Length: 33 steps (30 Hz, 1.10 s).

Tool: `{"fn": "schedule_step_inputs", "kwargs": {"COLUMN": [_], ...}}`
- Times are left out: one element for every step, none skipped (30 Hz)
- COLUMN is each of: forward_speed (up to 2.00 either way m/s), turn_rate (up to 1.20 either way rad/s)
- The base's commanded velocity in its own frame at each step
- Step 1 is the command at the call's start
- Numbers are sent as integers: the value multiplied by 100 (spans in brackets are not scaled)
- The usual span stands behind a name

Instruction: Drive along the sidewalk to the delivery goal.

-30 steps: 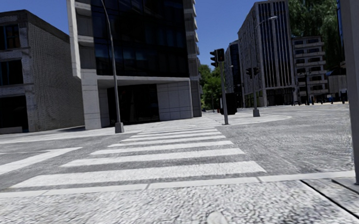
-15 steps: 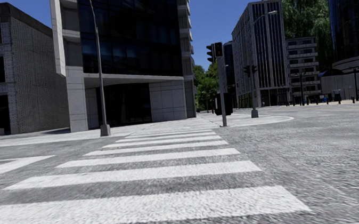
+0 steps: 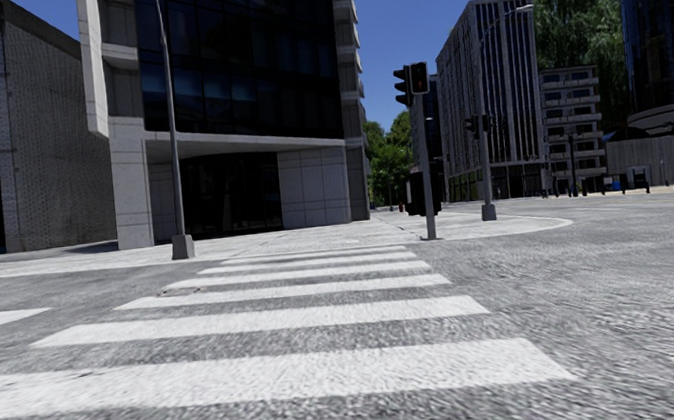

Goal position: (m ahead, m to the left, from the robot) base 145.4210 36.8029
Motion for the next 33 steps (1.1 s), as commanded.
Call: {"fn": "schedule_step_inputs", "kwargs": {"forward_speed": [107, 107, 107, 107, 107, 107, 107, 107, 107, 108, 111, 114, 114, 115, 116, 117, 117, 117, 118, 118, 118, 118, 118, 118, 118, 118, 118, 118, 118, 118, 118, 118, 119], "turn_rate": [0, 0, -2, -5, -6, -6, -6, -7, -7, -13, -21, -25, -25, -26, -26, -26, -26, -26, -26, -21, -21, -1, 0, 0, 0, 0, 0, 0, 0, 0, 0, 0, 0]}}
